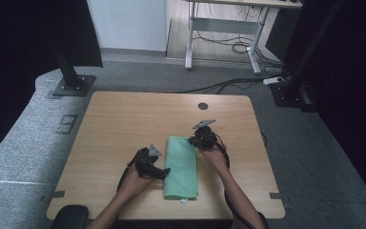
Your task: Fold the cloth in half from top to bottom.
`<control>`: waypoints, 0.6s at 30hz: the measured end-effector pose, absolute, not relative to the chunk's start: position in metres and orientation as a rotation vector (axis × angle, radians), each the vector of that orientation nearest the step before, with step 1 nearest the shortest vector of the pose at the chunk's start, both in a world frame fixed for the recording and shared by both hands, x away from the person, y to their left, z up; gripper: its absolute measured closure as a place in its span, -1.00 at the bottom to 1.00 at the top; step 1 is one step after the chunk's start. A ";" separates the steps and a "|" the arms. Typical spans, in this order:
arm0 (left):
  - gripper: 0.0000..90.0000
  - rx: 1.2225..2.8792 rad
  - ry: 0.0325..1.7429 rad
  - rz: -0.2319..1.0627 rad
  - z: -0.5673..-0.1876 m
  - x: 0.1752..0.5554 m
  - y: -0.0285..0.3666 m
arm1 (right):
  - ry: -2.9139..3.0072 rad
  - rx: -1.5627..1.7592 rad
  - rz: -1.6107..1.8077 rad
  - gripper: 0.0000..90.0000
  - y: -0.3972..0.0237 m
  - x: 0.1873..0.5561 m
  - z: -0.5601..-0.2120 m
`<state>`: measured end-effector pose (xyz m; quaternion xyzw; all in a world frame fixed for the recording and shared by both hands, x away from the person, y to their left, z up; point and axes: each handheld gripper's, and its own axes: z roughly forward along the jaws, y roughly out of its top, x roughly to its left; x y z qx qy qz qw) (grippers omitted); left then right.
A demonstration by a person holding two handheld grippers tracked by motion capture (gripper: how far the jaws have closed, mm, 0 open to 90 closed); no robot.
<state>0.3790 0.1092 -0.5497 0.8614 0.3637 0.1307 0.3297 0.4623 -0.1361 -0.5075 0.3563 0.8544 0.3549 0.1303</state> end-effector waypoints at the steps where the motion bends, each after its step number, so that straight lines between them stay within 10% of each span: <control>1: -1.00 2.253 0.952 0.343 -0.550 0.379 0.109 | 2.480 1.021 1.038 0.87 -0.136 0.460 -0.504; 18: -1.00 2.255 0.956 0.345 -0.550 0.379 0.109 | 2.486 0.901 1.115 0.87 -0.136 0.423 -0.471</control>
